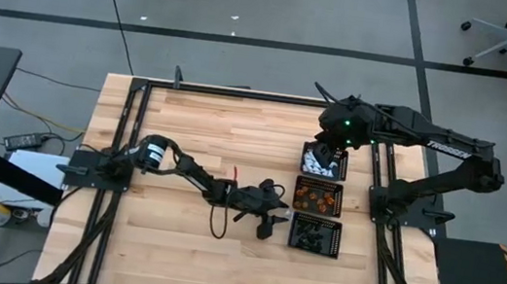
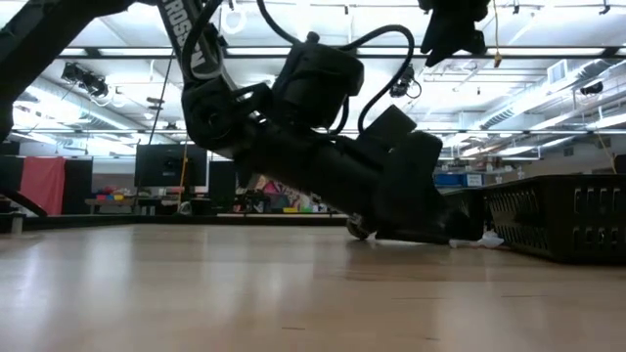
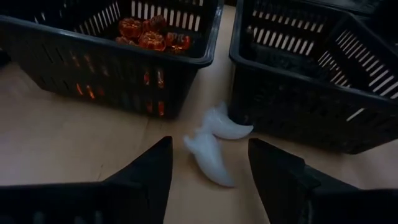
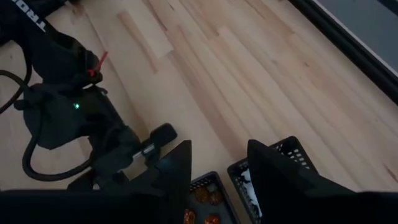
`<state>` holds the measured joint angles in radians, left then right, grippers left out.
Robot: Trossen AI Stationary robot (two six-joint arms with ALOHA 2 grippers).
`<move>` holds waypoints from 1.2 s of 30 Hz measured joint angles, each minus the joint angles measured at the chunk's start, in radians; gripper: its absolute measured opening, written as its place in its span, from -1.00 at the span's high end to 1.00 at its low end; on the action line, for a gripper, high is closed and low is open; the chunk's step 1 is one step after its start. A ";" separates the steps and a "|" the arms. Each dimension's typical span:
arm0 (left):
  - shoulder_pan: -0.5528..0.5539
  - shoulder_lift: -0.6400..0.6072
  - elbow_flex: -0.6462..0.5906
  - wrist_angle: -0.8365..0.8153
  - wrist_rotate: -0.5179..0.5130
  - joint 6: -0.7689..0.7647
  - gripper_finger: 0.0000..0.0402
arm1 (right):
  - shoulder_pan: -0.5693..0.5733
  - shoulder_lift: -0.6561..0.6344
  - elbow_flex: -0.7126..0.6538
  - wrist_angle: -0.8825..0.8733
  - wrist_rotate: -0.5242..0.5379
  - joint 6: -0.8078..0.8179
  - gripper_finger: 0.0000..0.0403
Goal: Sort Halloween decoration
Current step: Put the white ghost toy into the top black bin
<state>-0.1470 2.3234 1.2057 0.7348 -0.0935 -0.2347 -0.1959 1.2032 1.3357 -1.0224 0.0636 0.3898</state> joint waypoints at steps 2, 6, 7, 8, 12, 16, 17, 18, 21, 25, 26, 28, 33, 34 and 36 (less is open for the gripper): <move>-0.006 0.001 0.000 -0.001 -0.010 0.024 0.05 | 0.000 0.001 0.000 0.002 -0.004 -0.005 0.20; -0.013 0.002 0.000 -0.018 -0.030 0.041 0.22 | 0.000 0.001 0.000 0.001 -0.005 -0.007 0.20; -0.014 0.002 0.000 -0.020 -0.035 0.035 0.27 | 0.000 0.001 0.000 0.001 -0.006 -0.007 0.20; -0.015 0.002 0.000 -0.021 -0.047 0.023 0.32 | 0.000 0.002 0.000 0.001 -0.009 -0.007 0.20; -0.016 0.004 0.000 -0.019 -0.071 -0.012 0.45 | 0.000 0.002 0.000 0.001 -0.012 -0.007 0.20; -0.016 0.005 -0.001 -0.016 -0.074 -0.013 0.55 | 0.000 0.002 0.000 0.001 -0.020 -0.007 0.20; -0.016 0.005 -0.002 -0.015 -0.077 -0.013 0.58 | 0.000 0.002 0.000 0.001 -0.025 -0.007 0.20; -0.016 0.005 -0.002 -0.014 -0.078 -0.013 0.62 | 0.000 0.002 0.000 0.001 -0.029 -0.007 0.20; -0.016 0.002 -0.003 -0.016 -0.078 -0.016 0.75 | 0.000 0.002 0.000 0.001 -0.031 -0.007 0.20; -0.011 -0.010 -0.005 -0.024 -0.067 -0.021 0.91 | 0.000 0.002 0.000 0.000 -0.031 -0.007 0.20; -0.011 -0.013 -0.005 -0.026 -0.066 -0.021 0.94 | 0.000 0.002 0.000 0.000 -0.031 -0.007 0.20; -0.011 -0.019 -0.006 -0.033 -0.065 -0.021 0.96 | 0.000 0.002 0.000 0.000 -0.031 -0.007 0.20; -0.002 -0.041 -0.007 -0.071 -0.041 -0.021 0.94 | 0.000 0.001 0.000 0.000 -0.034 -0.007 0.20; -0.002 -0.048 -0.007 -0.082 -0.041 -0.020 0.94 | 0.000 0.000 0.000 -0.001 -0.035 -0.007 0.20; -0.001 -0.070 -0.008 -0.129 -0.041 -0.019 0.94 | 0.000 0.000 0.000 -0.002 -0.036 -0.007 0.20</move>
<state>-0.1476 2.2531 1.1976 0.6054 -0.1345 -0.2539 -0.1956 1.2034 1.3357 -1.0245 0.0277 0.3824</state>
